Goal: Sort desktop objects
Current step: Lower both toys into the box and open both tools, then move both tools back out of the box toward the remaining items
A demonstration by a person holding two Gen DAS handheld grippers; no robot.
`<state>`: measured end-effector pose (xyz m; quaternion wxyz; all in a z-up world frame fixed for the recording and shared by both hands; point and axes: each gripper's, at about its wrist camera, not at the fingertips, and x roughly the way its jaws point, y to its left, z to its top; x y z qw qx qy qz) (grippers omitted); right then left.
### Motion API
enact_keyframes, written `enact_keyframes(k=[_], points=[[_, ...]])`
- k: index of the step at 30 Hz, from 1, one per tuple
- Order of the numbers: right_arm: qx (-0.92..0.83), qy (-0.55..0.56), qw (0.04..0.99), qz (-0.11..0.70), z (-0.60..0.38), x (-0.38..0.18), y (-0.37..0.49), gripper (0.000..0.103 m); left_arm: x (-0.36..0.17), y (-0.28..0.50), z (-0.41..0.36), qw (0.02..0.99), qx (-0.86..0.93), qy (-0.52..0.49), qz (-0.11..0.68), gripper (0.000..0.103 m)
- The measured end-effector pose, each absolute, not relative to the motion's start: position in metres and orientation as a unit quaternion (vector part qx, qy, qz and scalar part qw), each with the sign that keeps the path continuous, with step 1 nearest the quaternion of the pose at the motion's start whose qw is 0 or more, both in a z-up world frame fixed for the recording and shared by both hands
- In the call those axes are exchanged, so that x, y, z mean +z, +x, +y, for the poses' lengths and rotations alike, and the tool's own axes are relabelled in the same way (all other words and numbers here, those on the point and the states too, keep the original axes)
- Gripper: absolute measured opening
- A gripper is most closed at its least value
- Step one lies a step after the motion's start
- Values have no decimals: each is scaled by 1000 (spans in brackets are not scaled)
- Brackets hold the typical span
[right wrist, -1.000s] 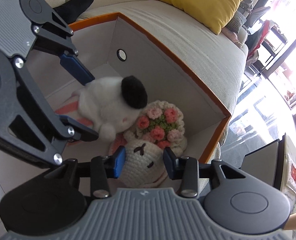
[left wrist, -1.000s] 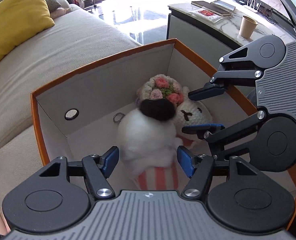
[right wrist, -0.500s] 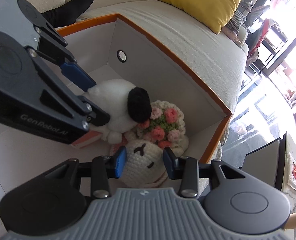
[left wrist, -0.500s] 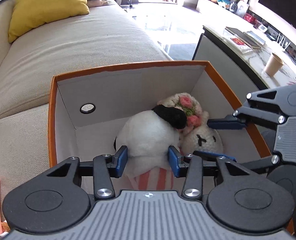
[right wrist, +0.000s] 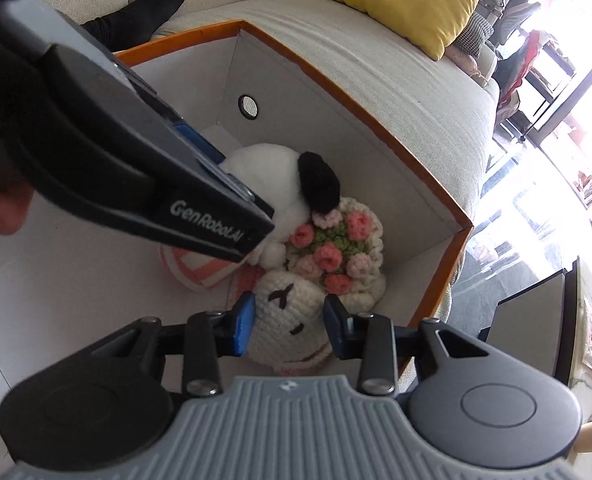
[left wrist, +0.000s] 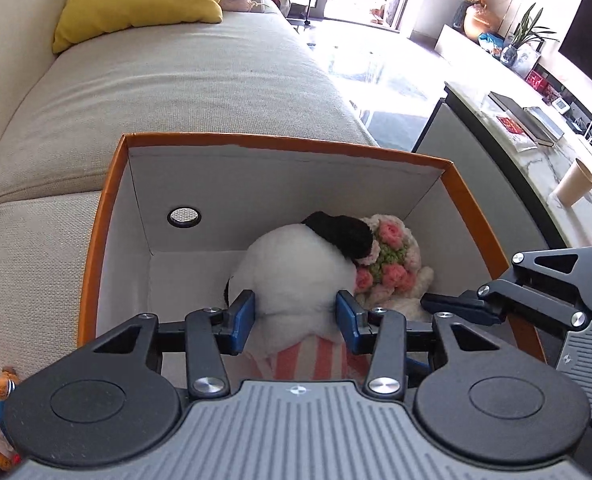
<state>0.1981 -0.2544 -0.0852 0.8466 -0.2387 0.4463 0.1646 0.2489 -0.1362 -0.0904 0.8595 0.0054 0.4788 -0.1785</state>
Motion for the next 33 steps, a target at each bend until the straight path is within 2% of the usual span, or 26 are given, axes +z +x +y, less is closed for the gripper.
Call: enact_keyframes(k=[8, 13, 15, 17, 24, 27, 28, 30, 33], points=[[159, -244, 845, 448, -253, -83, 197, 40, -90, 238, -142, 861, -186, 36, 472, 64], [151, -235, 849, 449, -258, -72, 194, 47, -82, 229, -139, 862, -195, 36, 466, 65], [144, -239, 851, 445, -259, -66, 189, 55, -75, 223, -136, 865, -200, 34, 459, 66], [141, -238, 854, 440, -259, -60, 180, 58, -68, 217, -131, 868, -209, 27, 450, 67], [144, -204, 875, 415, -259, -41, 152, 59, -39, 195, -113, 881, -217, 19, 420, 68], [172, -169, 898, 367, -258, -30, 138, 59, -25, 186, -99, 889, -218, 13, 403, 68], [179, -160, 904, 354, -256, -27, 135, 60, -21, 182, -94, 892, -216, 14, 396, 68], [176, -153, 909, 346, -246, -18, 136, 69, -11, 174, -81, 900, -209, 16, 383, 68], [194, -154, 909, 335, -227, -7, 135, 69, 1, 163, -59, 910, -192, 22, 368, 68]])
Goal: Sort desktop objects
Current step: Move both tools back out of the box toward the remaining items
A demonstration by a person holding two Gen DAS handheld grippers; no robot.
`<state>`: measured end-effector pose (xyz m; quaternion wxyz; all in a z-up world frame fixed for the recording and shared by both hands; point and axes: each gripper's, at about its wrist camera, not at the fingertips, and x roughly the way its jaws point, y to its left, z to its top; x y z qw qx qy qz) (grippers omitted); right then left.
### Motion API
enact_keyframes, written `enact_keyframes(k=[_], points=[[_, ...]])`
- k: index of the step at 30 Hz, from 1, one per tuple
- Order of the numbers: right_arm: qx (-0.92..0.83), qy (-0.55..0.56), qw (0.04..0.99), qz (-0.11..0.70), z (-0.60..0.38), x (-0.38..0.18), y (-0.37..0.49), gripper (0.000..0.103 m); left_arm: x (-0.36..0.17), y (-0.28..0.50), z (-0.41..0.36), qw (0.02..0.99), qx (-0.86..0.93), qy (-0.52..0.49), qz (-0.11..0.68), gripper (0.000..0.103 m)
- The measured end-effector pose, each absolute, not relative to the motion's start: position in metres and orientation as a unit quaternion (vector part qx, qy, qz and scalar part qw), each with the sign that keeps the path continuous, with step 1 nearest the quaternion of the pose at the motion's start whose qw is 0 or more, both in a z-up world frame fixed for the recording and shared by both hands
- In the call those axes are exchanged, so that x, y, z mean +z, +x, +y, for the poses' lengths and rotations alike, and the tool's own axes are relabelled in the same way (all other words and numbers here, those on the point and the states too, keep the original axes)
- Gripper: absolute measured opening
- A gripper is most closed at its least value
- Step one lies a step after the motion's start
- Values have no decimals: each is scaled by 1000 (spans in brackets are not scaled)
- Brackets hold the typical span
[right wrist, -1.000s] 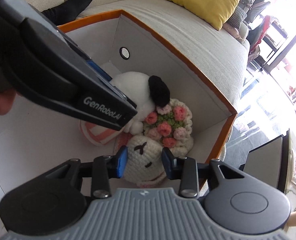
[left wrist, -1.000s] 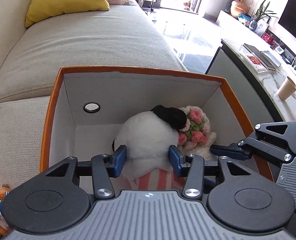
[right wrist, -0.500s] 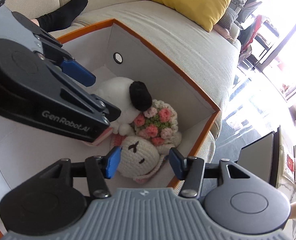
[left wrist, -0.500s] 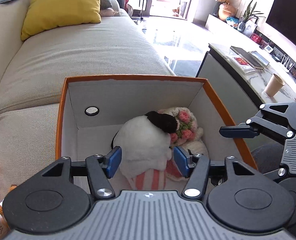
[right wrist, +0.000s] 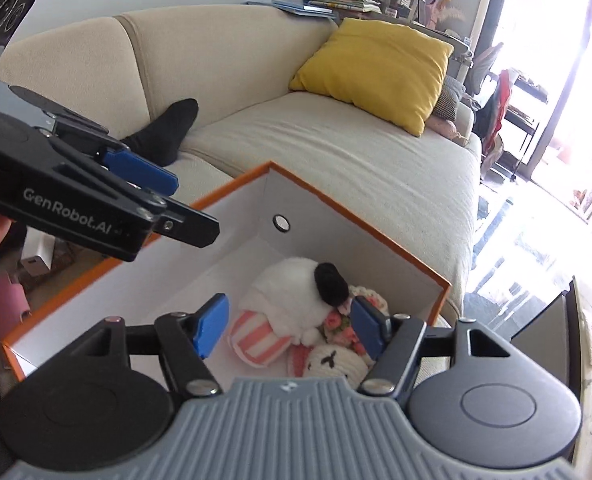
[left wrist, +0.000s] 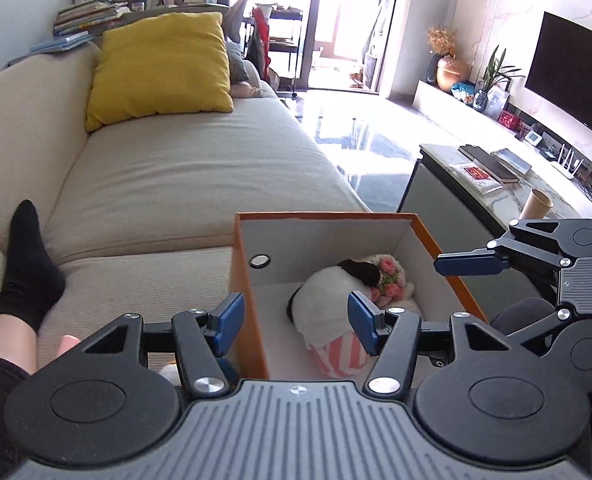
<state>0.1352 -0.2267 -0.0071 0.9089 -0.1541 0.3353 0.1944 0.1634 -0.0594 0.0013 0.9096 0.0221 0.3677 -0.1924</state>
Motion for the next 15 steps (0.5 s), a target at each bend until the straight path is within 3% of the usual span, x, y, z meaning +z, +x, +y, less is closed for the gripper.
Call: enact_keyframes(k=[6, 7, 9, 15], points=[[228, -147, 900, 340, -183, 8, 147, 67, 21, 153, 3, 919, -153, 20, 364, 68], [234, -148, 899, 339, -175, 11, 148, 66, 23, 152, 14, 920, -144, 17, 365, 68], [247, -148, 895, 341, -162, 13, 151, 52, 23, 151, 36, 920, -124, 16, 370, 68], [284, -173, 865, 375, -119, 4, 176, 47, 11, 150, 74, 914, -104, 16, 393, 66]])
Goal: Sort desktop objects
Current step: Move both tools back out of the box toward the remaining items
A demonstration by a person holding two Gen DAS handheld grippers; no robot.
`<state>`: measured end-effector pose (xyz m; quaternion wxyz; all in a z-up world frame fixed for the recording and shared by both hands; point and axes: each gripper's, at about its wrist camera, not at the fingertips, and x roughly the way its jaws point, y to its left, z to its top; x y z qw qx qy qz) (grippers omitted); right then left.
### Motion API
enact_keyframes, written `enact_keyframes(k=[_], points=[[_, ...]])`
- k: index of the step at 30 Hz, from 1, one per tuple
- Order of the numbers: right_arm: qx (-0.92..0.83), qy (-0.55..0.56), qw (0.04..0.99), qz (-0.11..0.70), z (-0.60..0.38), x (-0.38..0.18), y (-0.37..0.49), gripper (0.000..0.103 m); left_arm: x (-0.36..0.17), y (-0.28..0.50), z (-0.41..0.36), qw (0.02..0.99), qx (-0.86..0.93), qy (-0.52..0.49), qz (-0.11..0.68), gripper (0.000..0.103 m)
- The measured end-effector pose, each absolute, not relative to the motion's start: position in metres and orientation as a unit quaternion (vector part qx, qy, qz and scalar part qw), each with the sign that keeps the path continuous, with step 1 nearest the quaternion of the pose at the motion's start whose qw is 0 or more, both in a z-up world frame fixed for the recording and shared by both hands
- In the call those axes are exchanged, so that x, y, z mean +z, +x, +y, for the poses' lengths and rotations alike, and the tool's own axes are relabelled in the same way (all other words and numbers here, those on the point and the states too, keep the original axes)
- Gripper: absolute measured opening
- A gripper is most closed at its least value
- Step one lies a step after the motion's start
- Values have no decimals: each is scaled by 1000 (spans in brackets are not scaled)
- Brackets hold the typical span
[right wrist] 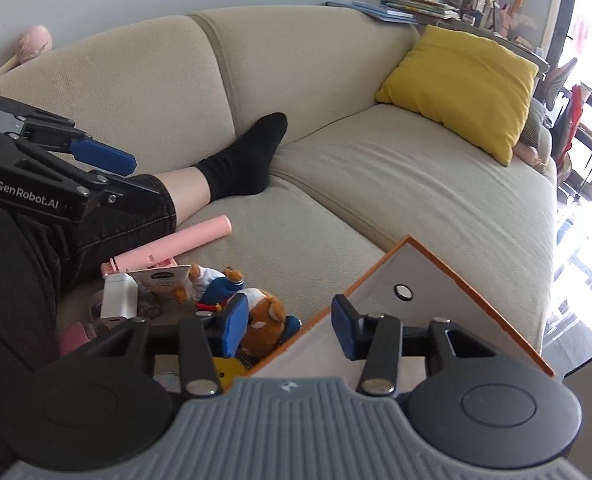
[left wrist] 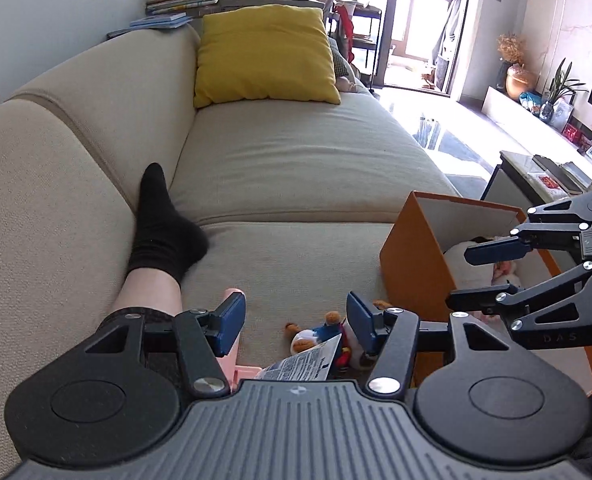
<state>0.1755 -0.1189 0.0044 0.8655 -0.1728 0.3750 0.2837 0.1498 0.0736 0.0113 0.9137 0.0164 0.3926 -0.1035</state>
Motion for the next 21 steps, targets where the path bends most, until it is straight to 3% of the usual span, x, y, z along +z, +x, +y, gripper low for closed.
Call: enact_keyframes(k=[4, 8, 21], points=[[299, -218, 833, 411, -91, -15, 185, 46, -5, 150, 78, 904, -124, 32, 408, 64], [307, -247, 811, 432, -76, -30, 196, 36, -17, 152, 68, 895, -151, 64, 416, 63], [326, -336, 757, 456, -55, -53, 216, 34, -67, 186, 14, 809, -277, 247, 455, 63]])
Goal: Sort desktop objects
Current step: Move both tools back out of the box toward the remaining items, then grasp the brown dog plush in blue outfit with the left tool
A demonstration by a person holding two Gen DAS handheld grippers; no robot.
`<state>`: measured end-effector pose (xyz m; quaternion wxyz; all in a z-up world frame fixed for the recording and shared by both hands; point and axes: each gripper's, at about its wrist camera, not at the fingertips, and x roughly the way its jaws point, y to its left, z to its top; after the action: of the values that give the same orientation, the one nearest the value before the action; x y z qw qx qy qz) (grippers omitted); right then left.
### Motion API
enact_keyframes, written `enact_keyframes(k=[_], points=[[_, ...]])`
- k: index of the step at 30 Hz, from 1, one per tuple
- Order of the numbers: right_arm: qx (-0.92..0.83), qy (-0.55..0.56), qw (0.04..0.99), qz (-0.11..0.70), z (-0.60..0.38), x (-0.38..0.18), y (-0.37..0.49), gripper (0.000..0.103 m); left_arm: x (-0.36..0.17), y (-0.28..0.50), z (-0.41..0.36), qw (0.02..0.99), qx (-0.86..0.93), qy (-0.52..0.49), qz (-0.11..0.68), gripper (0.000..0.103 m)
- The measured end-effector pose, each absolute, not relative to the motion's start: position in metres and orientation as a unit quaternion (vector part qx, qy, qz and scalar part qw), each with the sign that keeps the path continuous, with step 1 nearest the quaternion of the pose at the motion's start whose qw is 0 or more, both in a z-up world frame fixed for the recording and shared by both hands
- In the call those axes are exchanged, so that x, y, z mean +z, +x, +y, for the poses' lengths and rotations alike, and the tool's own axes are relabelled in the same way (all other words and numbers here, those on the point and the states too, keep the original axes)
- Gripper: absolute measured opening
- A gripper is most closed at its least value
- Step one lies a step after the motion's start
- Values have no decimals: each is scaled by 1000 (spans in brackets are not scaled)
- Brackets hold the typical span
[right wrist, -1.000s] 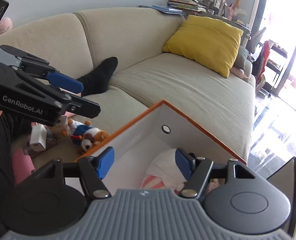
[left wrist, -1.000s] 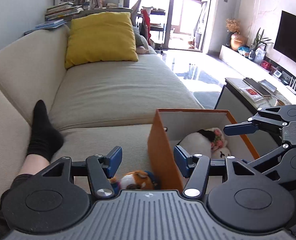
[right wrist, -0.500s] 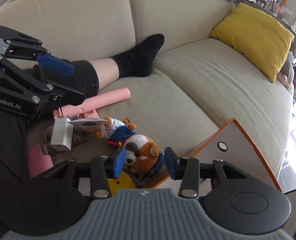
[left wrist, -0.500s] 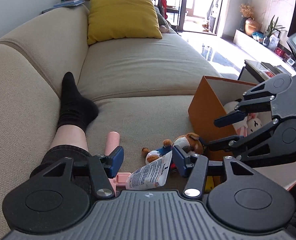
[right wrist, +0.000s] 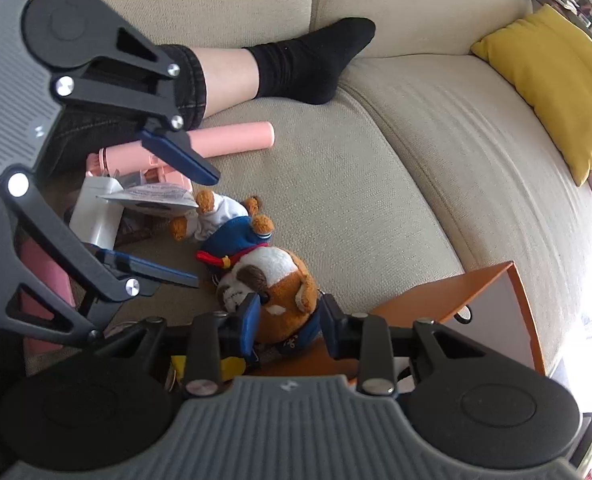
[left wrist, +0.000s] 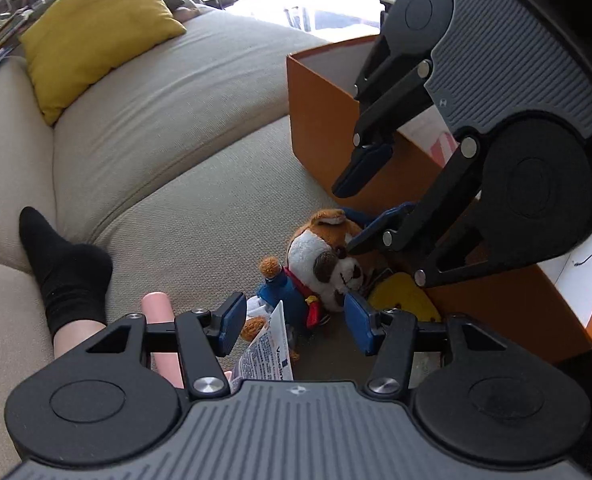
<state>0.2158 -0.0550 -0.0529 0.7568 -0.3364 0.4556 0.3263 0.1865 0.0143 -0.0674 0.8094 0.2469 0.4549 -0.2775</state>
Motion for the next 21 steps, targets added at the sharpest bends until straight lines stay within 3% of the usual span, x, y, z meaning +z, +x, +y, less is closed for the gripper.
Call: enact_keyframes(k=[10, 21], points=[[314, -336, 758, 463, -55, -61, 234, 34, -107, 224, 8, 750, -305, 289, 510, 64], [304, -320, 770, 461, -57, -62, 243, 35, -119, 230, 10, 746, -296, 257, 538, 61]])
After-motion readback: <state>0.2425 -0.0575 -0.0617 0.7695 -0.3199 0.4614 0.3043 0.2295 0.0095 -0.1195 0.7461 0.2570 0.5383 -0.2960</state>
